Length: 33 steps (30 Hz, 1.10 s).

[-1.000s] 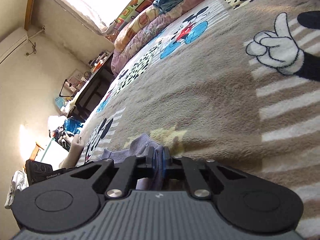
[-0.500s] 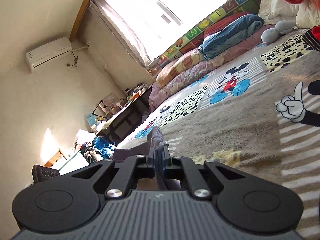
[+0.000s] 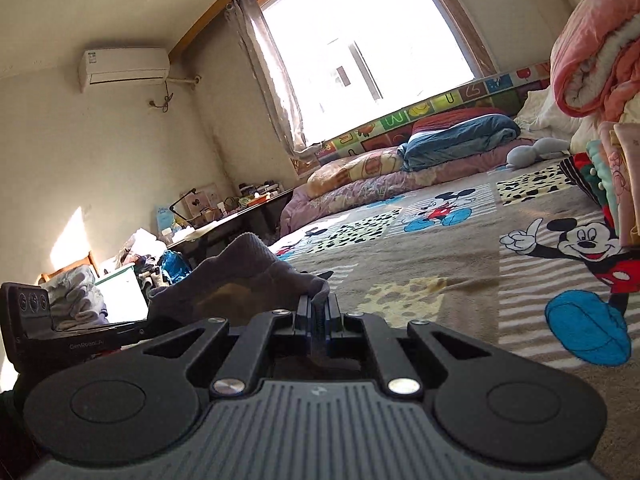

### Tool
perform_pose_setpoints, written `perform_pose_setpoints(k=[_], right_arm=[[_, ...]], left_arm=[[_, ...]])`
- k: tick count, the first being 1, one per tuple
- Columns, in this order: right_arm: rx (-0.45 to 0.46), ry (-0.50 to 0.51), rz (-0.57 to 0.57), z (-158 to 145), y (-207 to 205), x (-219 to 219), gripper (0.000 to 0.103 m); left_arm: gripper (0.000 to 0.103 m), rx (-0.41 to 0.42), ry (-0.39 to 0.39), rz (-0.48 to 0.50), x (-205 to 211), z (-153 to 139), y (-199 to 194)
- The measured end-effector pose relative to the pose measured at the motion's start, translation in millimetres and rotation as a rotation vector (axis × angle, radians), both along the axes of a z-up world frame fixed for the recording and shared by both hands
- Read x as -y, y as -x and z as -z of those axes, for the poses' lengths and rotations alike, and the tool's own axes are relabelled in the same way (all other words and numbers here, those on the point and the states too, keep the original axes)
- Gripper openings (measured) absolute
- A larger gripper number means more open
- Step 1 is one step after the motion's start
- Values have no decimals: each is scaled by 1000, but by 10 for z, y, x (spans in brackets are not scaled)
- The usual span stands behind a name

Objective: Fold clothes
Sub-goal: 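Lay the folded bundle down and open the right tool, then move both open tools to the edge of the folded sweatshirt bundle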

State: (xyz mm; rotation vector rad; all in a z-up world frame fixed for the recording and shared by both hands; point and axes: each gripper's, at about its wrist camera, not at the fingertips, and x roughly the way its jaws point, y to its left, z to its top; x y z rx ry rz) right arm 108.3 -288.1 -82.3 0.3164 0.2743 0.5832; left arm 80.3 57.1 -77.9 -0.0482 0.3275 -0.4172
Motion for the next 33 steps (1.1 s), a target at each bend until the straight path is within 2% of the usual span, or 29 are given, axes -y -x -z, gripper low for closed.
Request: perform_pose_setpoints(k=[5, 7, 12, 15, 16, 17, 19, 21, 23, 24, 25, 26, 28, 29, 30, 33], right_arm=[[19, 101, 18, 195, 365, -82, 8], [29, 173, 17, 258, 448, -143, 8], [95, 431, 1, 411, 658, -433, 8], [105, 507, 4, 436, 755, -504, 10], [99, 523, 5, 439, 784, -503, 12], [94, 533, 9, 441, 815, -496, 18], [52, 508, 28, 424, 862, -386, 26], [-4, 441, 57, 401, 893, -225, 34], [-69, 297, 78, 389, 866, -20, 42], [-107, 205, 84, 407, 829, 90, 43], [-145, 112, 89, 431, 787, 198, 46], [-183, 22, 100, 468, 747, 273, 51], [-239, -105, 90, 557, 671, 315, 54], [-260, -147, 83, 593, 635, 301, 54], [-281, -166, 72, 628, 590, 259, 53], [-336, -190, 51, 732, 481, 139, 51]], left_arm=[[4, 17, -183, 6, 146, 259, 278], [4, 21, -263, 11, 211, 373, 347], [4, 28, -371, 36, 285, 537, 437], [5, 27, -438, 73, 341, 594, 499], [5, 22, -449, 84, 351, 603, 511], [5, 14, -458, 100, 347, 602, 528], [6, 0, -476, 133, 333, 596, 564], [6, -18, -442, 169, 274, 547, 620], [11, -44, -339, 166, 136, 456, 642], [14, -78, -258, 136, 61, 439, 598], [22, -116, -173, 101, -15, 429, 544], [24, -154, -88, 66, -91, 418, 490], [24, -228, 83, -4, -242, 397, 383], [27, -265, 168, -39, -318, 387, 329], [28, -295, 219, -64, -349, 409, 295], [30, -385, 333, -104, -374, 489, 211]])
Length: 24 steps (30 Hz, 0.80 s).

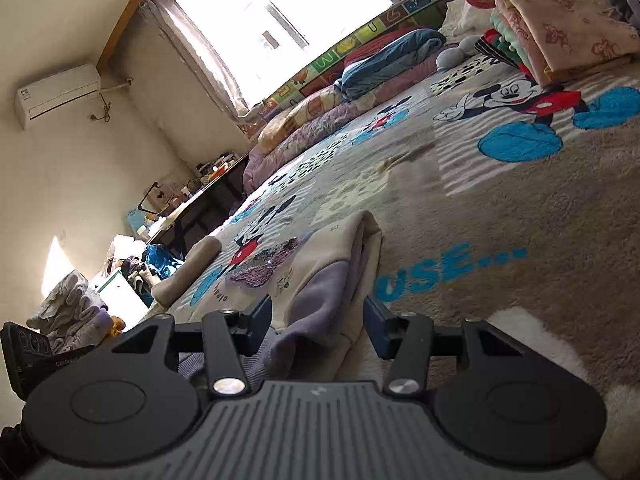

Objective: Fold clothes
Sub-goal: 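Move both open tools to the edge of the folded sweatshirt bundle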

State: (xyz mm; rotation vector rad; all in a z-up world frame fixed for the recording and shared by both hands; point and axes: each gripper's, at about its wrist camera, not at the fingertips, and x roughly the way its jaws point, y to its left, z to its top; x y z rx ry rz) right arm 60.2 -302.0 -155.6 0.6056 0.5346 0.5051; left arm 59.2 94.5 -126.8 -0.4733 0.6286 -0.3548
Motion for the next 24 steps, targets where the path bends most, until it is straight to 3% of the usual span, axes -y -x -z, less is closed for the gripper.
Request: perform_pose_setpoints(k=[3, 4, 6, 7, 8, 9, 10, 11, 13, 15, 16, 19, 21, 24], right_arm=[[-33, -10, -10, 83, -64, -59, 38], [-36, -3, -12, 93, -80, -69, 27], [-29, 27, -14, 92, -99, -107, 21], [-7, 27, -16, 70, -88, -121, 16], [17, 23, -19, 46, -75, -131, 10], [50, 4, -17, 4, -50, -118, 10], [83, -11, -5, -54, -17, -99, 10], [64, 11, -7, -27, -36, -95, 10], [3, 71, -18, 64, -96, -94, 10], [-82, 65, -20, 236, -137, -80, 14], [-70, 72, -5, 217, -117, -75, 24], [0, 106, 38, 43, -4, -34, 29], [45, 126, 82, -64, 62, 14, 32], [190, 242, 80, -256, 110, -110, 32]], left_arm=[[35, -55, 65, -11, 58, 85, -54], [35, -68, 83, -14, 70, 104, -68], [11, -58, 62, -7, 134, 79, -75], [4, -36, 20, -8, 173, 33, -63], [4, 10, -12, -2, 205, -55, -14], [4, 72, -29, 12, 218, -126, 53], [4, 79, -60, 21, 236, -117, 68], [4, 76, -94, 30, 255, -95, 73], [4, -8, -151, 41, 273, 98, 11], [6, -16, -185, 49, 268, 151, 14], [7, -18, -175, 67, 252, 125, 16], [26, 41, -216, 38, 208, -24, 84], [26, 101, -255, -7, 188, -112, 121], [26, 201, -253, -24, 225, -222, 101]])
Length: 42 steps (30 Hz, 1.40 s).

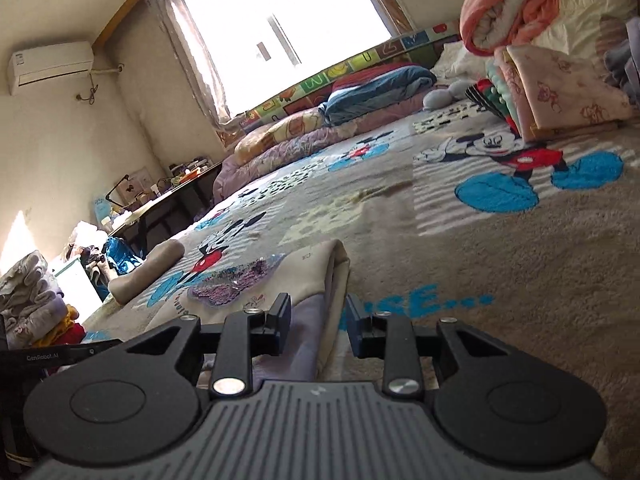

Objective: Fold clothes
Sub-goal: 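Move both open tools to the edge of the folded sweatshirt bundle, then grasp the bundle edge with the left tool while the right tool grasps beside it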

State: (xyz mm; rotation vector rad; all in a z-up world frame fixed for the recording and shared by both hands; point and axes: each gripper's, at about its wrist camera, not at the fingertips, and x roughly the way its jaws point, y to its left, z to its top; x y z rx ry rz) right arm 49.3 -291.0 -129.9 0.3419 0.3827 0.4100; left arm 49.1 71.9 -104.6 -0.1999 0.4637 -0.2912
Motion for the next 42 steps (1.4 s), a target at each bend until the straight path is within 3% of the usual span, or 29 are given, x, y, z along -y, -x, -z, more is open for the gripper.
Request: perform_pose_setpoints(k=[2, 4, 6, 7, 9, 13, 16, 20, 22, 23, 24, 27, 29, 32, 35, 36, 37, 39, 42], right_arm=[[70, 88, -36, -71, -18, -138, 32], [103, 165, -88, -69, -76, -306, 31], [29, 235, -117, 62, -241, -470, 32], [-83, 277, -134, 205, -384, -547, 33], [-101, 234, -118, 249, -407, -502, 32], [21, 264, -122, -24, -215, -484, 33], [112, 354, -122, -106, -318, -570, 33], [150, 433, -165, -138, -642, -741, 34], [159, 455, -200, -135, -797, -821, 33], [162, 463, -214, -130, -860, -854, 34], [152, 460, -231, -107, -949, -887, 34], [-32, 485, -259, 130, -1277, -947, 35], [-26, 469, -265, 112, -1272, -915, 35], [46, 468, -261, -20, -1209, -892, 34], [120, 473, -281, -159, -1215, -940, 34], [123, 494, -301, -161, -1254, -994, 34], [107, 524, -323, -127, -1312, -1060, 33], [7, 587, -363, 61, -1451, -1176, 33], [-19, 534, -357, 132, -1493, -1152, 33]], left_arm=[[26, 28, -11, 27, 93, 1, -80], [26, 3, -71, 50, 255, 113, -228], [26, -76, -156, 58, 379, 331, -346], [27, -118, -199, 61, 440, 444, -403], [27, -106, -224, 74, 464, 396, -361], [27, 11, -238, 88, 452, 159, -353], [27, 31, -257, 108, 517, 77, -599], [27, 39, -332, 151, 661, 105, -890], [27, 18, -334, 172, 693, 179, -1026], [27, -30, -343, 180, 708, 258, -1115], [27, -65, -351, 188, 705, 344, -1172], [29, -103, -322, 202, 638, 425, -1236], [29, -93, -347, 208, 655, 323, -1214], [29, -3, -379, 238, 755, 98, -1171], [29, -13, -376, 304, 903, 115, -1316], [29, -54, -422, 314, 975, 214, -1384], [29, -95, -460, 317, 1025, 333, -1432], [29, -102, -445, 310, 1025, 422, -1451], [29, -85, -445, 308, 998, 372, -1390]])
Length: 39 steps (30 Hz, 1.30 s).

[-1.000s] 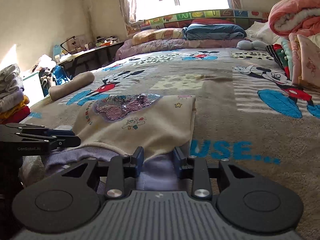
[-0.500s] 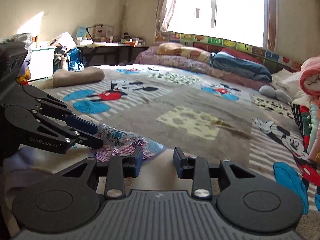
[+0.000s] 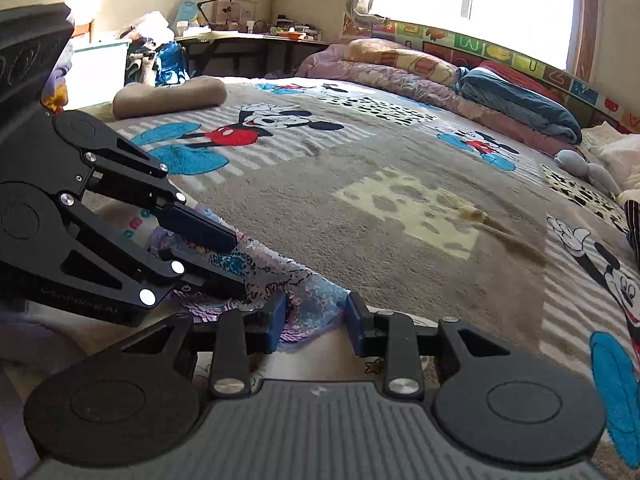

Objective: Fold clothes
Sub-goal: 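Grasp the bundle edge with the left tool while the right tool grasps beside it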

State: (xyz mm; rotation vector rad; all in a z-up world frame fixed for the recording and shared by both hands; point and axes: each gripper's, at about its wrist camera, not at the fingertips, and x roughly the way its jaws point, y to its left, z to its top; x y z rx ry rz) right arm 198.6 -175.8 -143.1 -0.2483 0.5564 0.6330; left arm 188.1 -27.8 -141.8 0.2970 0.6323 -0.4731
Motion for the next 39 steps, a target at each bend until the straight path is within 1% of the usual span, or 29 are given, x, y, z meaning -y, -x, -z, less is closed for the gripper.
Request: perform_pose_setpoints(k=[2, 4, 5, 6, 7, 8, 9, 11, 13, 15, 16, 17, 19, 20, 21, 22, 23, 24, 25, 26, 27, 28, 29, 30, 32, 35, 36, 37, 39], right_arm=[[13, -12, 5, -67, 64, 40, 33], [39, -53, 33, -177, 164, 144, 33], [66, -91, 45, -270, 246, 221, 33], [96, -133, 56, -370, 335, 302, 33], [101, -157, 70, -412, 393, 354, 33], [79, -155, 77, -379, 411, 366, 35], [20, -122, 82, -252, 372, 335, 35], [-10, -93, 94, 32, 356, 297, 35], [-17, -109, 129, -53, 389, 307, 34], [43, -167, 152, -222, 593, 396, 35], [63, -178, 168, -274, 719, 441, 35], [80, -183, 183, -295, 829, 473, 35], [69, -186, 181, -252, 986, 516, 35], [61, -186, 179, -228, 1062, 537, 35], [35, -154, 173, -151, 1071, 507, 36], [-11, -104, 166, -42, 1031, 448, 40], [-7, -81, 167, 43, 1037, 415, 40], [6, -94, 183, 13, 1075, 430, 40], [17, -113, 201, -40, 1118, 454, 40], [29, -133, 219, -93, 1161, 478, 40], [35, -176, 243, -133, 1223, 544, 42], [41, -224, 268, -171, 1289, 619, 55], [-22, -302, 300, -130, 1268, 723, 71], [-100, -386, 332, -72, 1227, 832, 76], [-241, -557, 365, 53, 1123, 1039, 74], [-423, -764, 376, 246, 1003, 1250, 74], [-483, -831, 379, 310, 965, 1317, 74], [-513, -849, 377, 348, 931, 1325, 74], [-548, -855, 369, 414, 862, 1282, 74]], left_arm=[[29, 32, 7, -19, -51, -83, 117], [29, 88, 35, -25, -151, -251, 347], [29, 99, 61, -33, -217, -307, 448], [29, 87, 90, -49, -277, -318, 518], [31, 60, 107, -65, -313, -284, 545], [37, 15, 99, -84, -325, -180, 530], [39, -22, 52, -92, -291, 16, 491], [40, 30, 34, -99, -244, 118, 549], [38, 78, 50, -110, -195, -115, 715], [39, 138, 92, -104, -211, -269, 933], [39, 141, 114, -106, -223, -297, 1038], [39, 119, 107, -108, -220, -224, 1087], [39, 65, 84, -113, -208, -41, 1164], [42, 68, 51, -107, -184, 106, 1168], [43, 87, 40, -103, -171, 161, 1178], [43, 108, 35, -98, -161, 197, 1192], [43, 96, 50, -105, -168, 113, 1197], [43, 96, 83, -105, -197, 23, 1223], [48, 119, 133, -106, -251, -78, 1276], [57, 129, 183, -132, -340, -158, 1319], [59, 102, 228, -178, -433, -175, 1317], [60, 69, 272, -226, -525, -180, 1306], [60, 4, 343, -280, -651, -138, 1276], [60, -68, 419, -336, -784, -86, 1243], [60, -205, 575, -420, -1020, -9, 1199], [60, -354, 822, -465, -1266, 102, 1208], [60, -394, 857, -481, -1295, 151, 1206], [60, -432, 882, -498, -1315, 199, 1202], [60, -459, 896, -512, -1303, 250, 1190]])
